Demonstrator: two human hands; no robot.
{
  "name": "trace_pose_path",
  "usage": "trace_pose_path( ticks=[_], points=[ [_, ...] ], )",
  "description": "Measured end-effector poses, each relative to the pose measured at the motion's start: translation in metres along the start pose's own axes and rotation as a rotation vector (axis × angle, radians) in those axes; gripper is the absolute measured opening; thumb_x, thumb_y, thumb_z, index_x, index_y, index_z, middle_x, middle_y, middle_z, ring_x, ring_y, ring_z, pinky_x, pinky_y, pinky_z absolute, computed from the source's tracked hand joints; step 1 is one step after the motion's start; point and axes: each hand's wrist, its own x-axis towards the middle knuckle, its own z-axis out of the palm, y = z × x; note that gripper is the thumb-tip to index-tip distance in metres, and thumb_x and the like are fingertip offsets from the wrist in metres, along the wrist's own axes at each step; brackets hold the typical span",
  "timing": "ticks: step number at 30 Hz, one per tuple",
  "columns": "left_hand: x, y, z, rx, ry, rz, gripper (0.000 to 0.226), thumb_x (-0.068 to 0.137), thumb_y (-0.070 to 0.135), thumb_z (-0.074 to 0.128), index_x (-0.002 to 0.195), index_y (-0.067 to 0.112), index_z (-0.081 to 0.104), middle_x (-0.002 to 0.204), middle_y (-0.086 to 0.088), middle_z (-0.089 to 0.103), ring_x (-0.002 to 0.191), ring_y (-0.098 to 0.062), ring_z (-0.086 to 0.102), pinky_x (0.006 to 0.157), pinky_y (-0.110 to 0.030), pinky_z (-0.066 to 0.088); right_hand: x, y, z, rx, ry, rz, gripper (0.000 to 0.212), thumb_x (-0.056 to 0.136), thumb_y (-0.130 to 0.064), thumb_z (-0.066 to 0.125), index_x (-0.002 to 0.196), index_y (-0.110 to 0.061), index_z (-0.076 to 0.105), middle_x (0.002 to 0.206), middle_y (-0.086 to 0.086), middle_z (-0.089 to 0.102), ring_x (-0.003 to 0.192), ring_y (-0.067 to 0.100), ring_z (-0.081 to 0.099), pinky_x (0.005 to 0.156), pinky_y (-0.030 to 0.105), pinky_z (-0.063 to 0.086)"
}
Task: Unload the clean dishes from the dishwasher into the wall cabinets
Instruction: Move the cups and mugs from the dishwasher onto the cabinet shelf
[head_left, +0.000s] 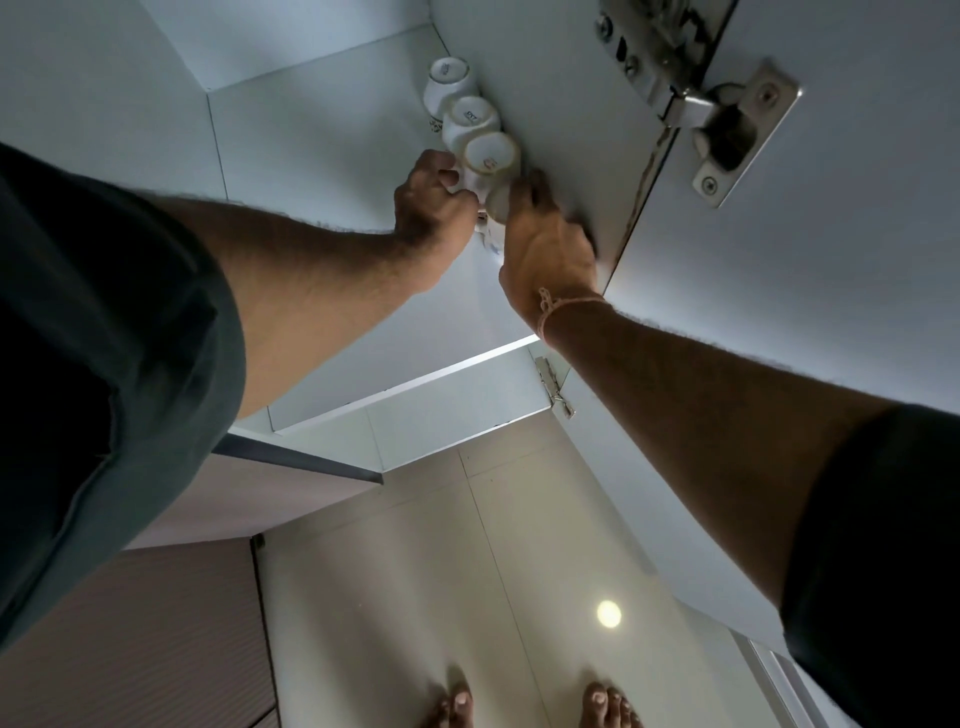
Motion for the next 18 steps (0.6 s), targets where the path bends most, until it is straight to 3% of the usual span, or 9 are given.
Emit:
trace_pose_path(
  ticks=[4, 9, 13, 18],
  points=[
    [-0.006, 0.003, 0.005, -0.094, 0.023, -0.074, 0.041, 0.082, 0.012, 0.057, 0.123, 0.021, 0.062, 0.106, 0.007, 0.072, 0.096, -0.010, 0.065, 0.072, -0.009, 0.048, 0.006, 0.001, 0.002, 0.003, 0.002, -0.018, 0.046, 0.092, -0.004, 0.044, 0.137, -0.005, 0.038, 0.154, 0.012, 0.029, 0.095, 0.032, 0.068, 0.080, 0.037, 0.053],
    [-0.008, 0.005, 0.008, -0.173, 0.063, -0.136, 0.042, 0.086, 0.014, 0.061, 0.128, 0.018, 0.057, 0.110, 0.003, 0.070, 0.102, -0.014, 0.061, 0.065, -0.006, 0.040, 0.010, -0.001, 0.003, 0.062, -0.065, 0.011, 0.058, 0.093, -0.002, 0.045, 0.148, -0.002, 0.026, 0.159, 0.012, 0.017, 0.101, 0.037, 0.066, 0.087, 0.040, 0.052],
    [-0.009, 0.006, 0.007, -0.157, 0.081, -0.146, 0.042, 0.083, 0.020, 0.067, 0.124, 0.020, 0.059, 0.101, 0.006, 0.073, 0.101, -0.015, 0.064, 0.085, -0.021, 0.051, 0.009, -0.003, 0.000, 0.177, -0.104, 0.002, 0.070, 0.087, 0.003, 0.046, 0.151, -0.002, 0.018, 0.161, 0.017, 0.007, 0.122, 0.036, 0.055, 0.098, 0.037, 0.047],
    [-0.020, 0.004, 0.008, -0.130, 0.061, -0.122, 0.045, 0.074, 0.013, 0.072, 0.117, 0.022, 0.063, 0.092, 0.011, 0.069, 0.096, -0.014, 0.066, 0.089, -0.027, 0.055, -0.013, -0.012, 0.005, 0.361, 0.049, 0.070, 0.063, 0.071, 0.008, 0.053, 0.132, 0.003, 0.039, 0.136, 0.026, 0.035, 0.111, 0.042, 0.050, 0.093, 0.044, 0.051]
  ],
)
